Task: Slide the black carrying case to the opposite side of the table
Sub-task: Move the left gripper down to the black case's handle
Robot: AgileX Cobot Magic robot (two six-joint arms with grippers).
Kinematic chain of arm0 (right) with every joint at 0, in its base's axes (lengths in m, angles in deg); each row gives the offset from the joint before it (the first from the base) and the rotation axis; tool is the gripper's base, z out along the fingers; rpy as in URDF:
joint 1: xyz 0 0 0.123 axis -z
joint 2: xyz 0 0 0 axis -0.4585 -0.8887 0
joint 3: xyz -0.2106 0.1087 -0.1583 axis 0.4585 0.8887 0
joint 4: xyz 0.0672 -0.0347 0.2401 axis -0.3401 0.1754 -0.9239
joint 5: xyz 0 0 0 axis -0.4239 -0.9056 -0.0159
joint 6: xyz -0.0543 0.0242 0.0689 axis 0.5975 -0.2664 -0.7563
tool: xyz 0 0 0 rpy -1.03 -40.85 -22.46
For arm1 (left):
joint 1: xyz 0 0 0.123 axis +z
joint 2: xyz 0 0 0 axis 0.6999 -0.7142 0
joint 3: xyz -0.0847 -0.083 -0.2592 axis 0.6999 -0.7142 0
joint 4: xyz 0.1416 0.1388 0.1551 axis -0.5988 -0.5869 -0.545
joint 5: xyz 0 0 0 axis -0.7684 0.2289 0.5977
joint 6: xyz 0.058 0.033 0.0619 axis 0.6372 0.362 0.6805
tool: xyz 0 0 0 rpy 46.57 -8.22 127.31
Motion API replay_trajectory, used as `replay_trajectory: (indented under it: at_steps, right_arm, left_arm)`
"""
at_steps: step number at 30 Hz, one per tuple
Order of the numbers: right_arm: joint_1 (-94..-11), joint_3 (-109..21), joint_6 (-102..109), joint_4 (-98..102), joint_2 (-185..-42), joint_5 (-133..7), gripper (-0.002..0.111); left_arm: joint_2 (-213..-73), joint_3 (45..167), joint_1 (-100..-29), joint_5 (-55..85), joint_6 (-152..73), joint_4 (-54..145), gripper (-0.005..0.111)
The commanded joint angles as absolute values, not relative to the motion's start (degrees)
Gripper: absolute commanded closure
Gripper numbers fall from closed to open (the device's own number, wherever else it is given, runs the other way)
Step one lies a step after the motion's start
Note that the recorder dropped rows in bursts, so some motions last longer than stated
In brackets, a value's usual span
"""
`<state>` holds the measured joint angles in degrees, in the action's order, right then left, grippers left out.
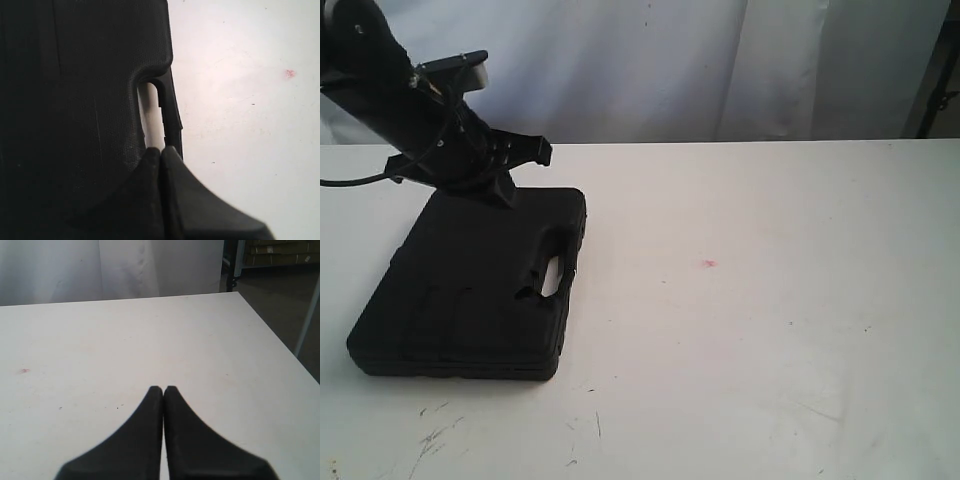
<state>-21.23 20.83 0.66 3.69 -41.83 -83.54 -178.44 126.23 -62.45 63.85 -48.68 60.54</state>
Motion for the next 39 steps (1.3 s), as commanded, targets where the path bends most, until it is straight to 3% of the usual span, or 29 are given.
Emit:
replay_trajectory:
  at_steps: [1,22,26,34,39]
  right_arm:
    - [-21.38,20.98,0.41,3.42,-41.53,-83.1,0.108]
    - [-21.38,20.98,0.41,2.89,-41.53,-83.1,0.108]
    - [-21.38,20.98,0.41,2.89,-41.53,-83.1,0.108]
    - [-21.38,20.98,0.41,2.89,-41.53,-83.1,0.108]
    - [-21.38,20.98,0.41,2.89,-41.53,-83.1,0.108]
  left_arm:
    - [-180.1,127.63,-63.35,64.11,-50.75,60.14,0.107]
    - [-187.51,135.44,-68.08,69.44,-54.06,60.85,0.096]
    - [-188.91,136.18,-69.34,69.24,-54.18,60.45,0.082]
    - [-190.12,136.18,-69.34,65.99,-56.15,60.52,0.043]
    - [-192.59,136.18,-69.34,64.77,-56.28,60.71,0.043]
